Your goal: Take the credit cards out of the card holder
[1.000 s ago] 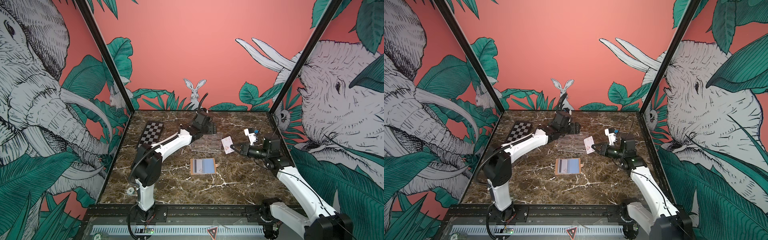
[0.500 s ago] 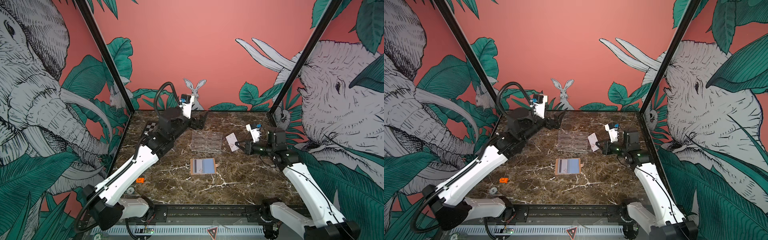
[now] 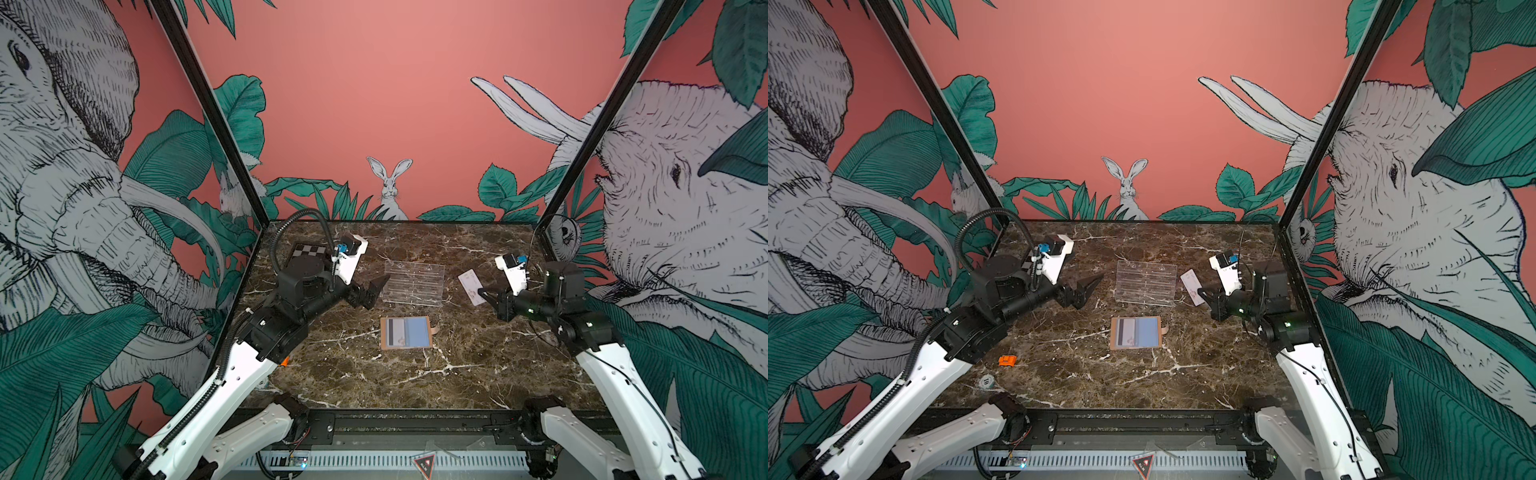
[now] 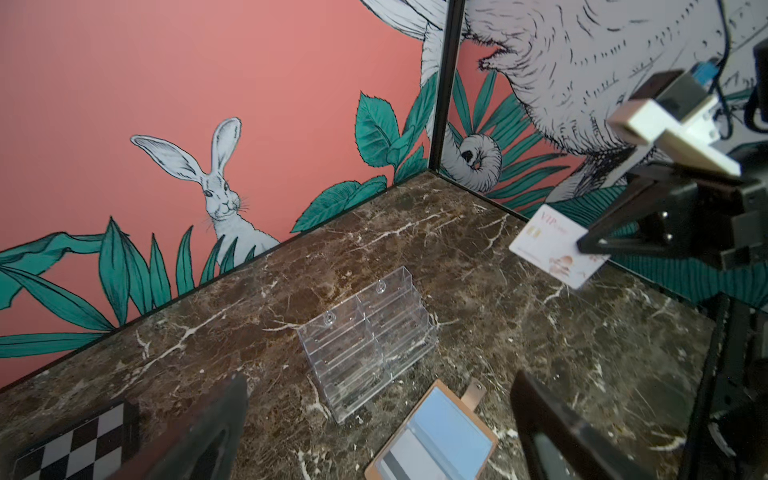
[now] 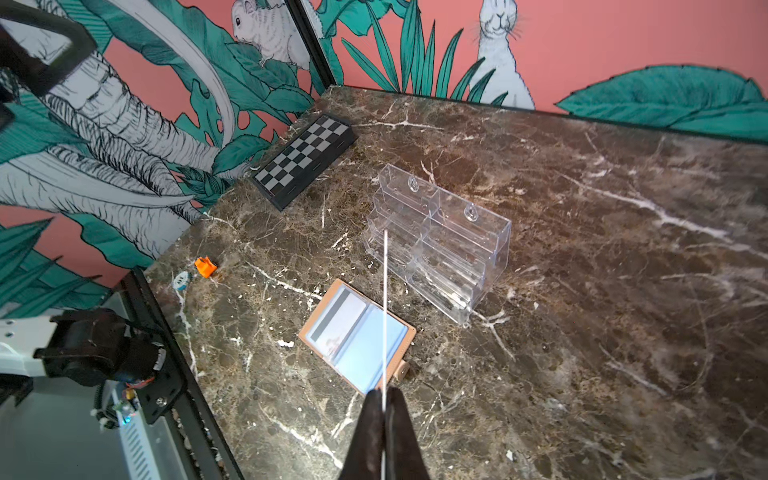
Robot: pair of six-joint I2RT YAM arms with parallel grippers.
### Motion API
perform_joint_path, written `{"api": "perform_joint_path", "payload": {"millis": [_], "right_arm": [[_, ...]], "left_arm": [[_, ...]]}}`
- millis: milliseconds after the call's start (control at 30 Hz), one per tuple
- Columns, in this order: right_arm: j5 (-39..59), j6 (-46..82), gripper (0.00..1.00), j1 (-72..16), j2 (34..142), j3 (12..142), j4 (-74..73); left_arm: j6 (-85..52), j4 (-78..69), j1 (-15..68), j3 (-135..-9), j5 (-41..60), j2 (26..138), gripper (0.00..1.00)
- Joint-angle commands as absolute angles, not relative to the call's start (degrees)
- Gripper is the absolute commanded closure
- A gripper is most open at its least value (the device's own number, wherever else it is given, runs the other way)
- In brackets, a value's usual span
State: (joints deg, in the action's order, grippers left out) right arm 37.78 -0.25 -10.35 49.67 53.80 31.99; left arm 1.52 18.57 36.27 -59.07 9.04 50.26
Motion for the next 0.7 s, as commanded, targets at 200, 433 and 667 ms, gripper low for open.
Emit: {"api": "perform_joint_path", "payload": {"millis": [200,433,667], "right_arm": [[36.66,-14.98,1.0,-10.22,49.77,51.89,33.0],[39.18,-27.89,1.0,-10.24,57.48,56.26,35.5],[37.49,-39.0,1.0,-10.27,73.41,69.59,42.41]], "left_arm": [[6.08,21.58,36.04,-48.6,18.55,40.06,0.01],[5.56,18.46,36.04,-46.82,16.26,37.89,0.01],[4.62,17.94,36.03,-46.18,16.08,40.13,0.01]]}}
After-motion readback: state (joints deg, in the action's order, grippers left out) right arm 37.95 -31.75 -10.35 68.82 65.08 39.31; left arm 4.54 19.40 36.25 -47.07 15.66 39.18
